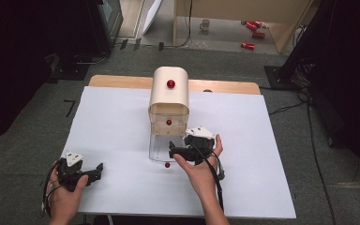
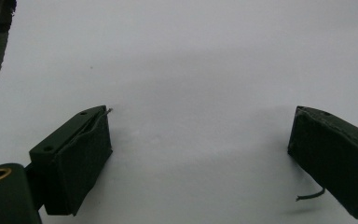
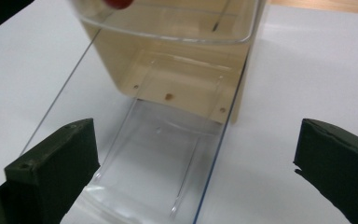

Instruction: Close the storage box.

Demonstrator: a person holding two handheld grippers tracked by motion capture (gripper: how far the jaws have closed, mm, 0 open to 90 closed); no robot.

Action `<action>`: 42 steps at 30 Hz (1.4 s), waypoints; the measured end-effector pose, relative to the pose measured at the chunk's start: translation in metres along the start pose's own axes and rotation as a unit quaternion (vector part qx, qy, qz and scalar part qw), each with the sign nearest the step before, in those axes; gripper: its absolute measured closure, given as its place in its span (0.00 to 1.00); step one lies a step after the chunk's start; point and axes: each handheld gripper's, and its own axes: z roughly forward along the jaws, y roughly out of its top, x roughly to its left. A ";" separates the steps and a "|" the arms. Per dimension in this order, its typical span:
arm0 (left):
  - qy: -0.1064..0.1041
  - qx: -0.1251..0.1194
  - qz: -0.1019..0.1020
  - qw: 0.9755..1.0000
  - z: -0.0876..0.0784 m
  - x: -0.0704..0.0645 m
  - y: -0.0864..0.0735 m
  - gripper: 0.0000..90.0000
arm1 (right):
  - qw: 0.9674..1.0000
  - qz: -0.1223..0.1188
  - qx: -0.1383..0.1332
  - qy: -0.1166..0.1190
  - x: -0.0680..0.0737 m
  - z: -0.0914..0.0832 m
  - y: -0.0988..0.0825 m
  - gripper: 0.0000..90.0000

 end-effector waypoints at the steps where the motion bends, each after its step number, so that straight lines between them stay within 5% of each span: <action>1: 0.000 0.001 0.001 1.000 0.000 0.000 0.000 0.06 | 1.000 -0.001 -0.001 0.003 0.002 -0.002 -0.002 0.00; 14: 0.000 0.000 0.001 1.000 0.000 0.000 0.000 0.06 | 0.999 -0.025 0.019 0.014 0.024 -0.009 -0.047 0.00; 26: 0.000 0.001 0.002 1.000 0.000 0.000 0.000 0.06 | 0.999 -0.011 0.033 0.024 0.029 -0.001 -0.081 0.00; 32: 0.000 0.000 0.001 1.000 0.000 0.000 0.000 0.06 | 0.998 -0.031 0.050 -0.006 0.036 0.007 -0.087 0.00; 37: 0.000 0.000 0.001 1.000 0.000 0.000 0.000 0.06 | 0.998 -0.028 0.043 -0.035 0.036 0.012 -0.089 0.14; 42: 0.000 0.000 0.001 1.000 0.000 0.000 0.000 0.06 | 0.998 -0.028 0.034 -0.035 0.036 0.013 -0.087 0.21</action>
